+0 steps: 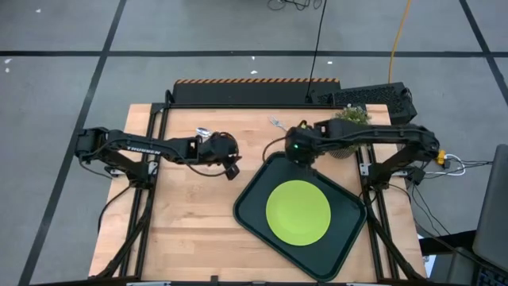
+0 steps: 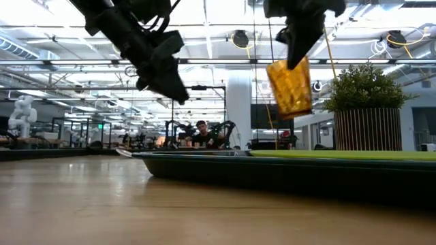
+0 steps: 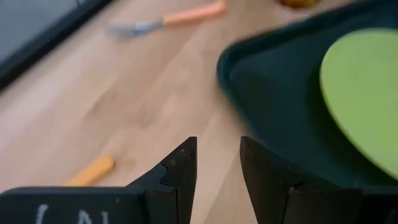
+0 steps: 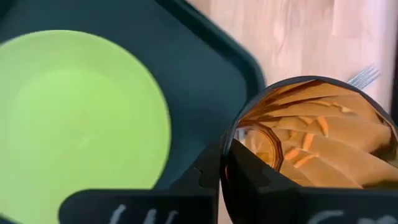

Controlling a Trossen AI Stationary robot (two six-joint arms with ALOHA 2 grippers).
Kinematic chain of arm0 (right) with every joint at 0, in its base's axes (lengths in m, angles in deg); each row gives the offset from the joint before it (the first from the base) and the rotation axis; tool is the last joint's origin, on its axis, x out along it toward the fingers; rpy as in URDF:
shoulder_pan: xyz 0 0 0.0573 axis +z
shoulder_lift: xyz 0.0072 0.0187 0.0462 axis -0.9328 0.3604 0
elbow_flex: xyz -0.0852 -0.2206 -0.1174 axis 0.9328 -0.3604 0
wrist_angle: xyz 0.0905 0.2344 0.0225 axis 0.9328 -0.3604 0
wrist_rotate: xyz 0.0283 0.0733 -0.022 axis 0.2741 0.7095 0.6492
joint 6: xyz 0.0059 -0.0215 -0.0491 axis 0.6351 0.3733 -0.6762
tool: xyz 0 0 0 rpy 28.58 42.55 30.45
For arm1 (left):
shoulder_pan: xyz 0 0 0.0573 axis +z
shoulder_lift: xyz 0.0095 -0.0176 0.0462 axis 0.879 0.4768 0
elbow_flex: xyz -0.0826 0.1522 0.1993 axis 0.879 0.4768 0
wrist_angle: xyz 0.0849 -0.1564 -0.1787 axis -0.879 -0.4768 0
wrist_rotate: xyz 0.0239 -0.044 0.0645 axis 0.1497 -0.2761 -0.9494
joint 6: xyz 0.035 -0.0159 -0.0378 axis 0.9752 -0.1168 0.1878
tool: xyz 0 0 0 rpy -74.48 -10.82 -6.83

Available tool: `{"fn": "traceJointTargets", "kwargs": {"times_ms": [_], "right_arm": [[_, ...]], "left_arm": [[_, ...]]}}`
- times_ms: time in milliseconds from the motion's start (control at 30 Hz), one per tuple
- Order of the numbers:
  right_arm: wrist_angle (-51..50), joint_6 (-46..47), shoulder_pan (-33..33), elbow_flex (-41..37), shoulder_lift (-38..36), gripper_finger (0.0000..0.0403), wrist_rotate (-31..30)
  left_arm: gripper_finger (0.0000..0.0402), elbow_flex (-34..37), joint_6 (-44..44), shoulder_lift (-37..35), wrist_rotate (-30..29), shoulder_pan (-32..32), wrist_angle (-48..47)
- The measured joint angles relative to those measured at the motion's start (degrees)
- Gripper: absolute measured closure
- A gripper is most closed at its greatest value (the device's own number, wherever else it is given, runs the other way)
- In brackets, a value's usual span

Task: Pick and place plate/cup/fork/spoon on tray
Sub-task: Put the brown cup on the black tray to the top right of the green plate

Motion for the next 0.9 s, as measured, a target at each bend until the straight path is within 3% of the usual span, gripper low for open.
{"fn": "traceJointTargets", "kwargs": {"times_ms": [267, 667, 900], "right_arm": [[-6.0, 14.6, 6.4, -1.1, -4.1, 0.0403, -0.2], [-7.2, 50.2, 17.7, -15.4, -20.0, 0.0403, -3.3], [-7.2, 67.2, 27.8, -20.8, -21.2, 0.0403, -3.1]], "left_arm": [[0.0277, 0.0, 3.6, 0.0, 0.0, 2.0, 11.1], [0.0277, 0.0, 5.8, 0.0, 0.0, 7.1, 19.0], [0.0277, 0.0, 10.0, 0.0, 0.1, 9.4, 20.3]]}}
